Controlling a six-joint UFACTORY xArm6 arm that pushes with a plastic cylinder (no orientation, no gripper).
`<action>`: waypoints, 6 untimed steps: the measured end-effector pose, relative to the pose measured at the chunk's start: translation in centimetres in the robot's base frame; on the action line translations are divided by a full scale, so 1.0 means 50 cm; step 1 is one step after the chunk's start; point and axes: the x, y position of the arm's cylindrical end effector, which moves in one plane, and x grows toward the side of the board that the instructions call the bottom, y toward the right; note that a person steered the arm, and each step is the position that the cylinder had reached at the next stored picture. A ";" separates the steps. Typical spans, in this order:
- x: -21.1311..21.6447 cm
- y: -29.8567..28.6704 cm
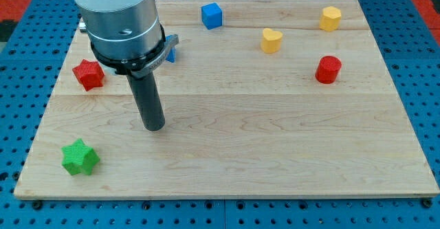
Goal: Place your arm horizontal right to the triangle
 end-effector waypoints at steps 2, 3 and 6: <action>-0.016 0.101; -0.059 0.157; -0.351 0.178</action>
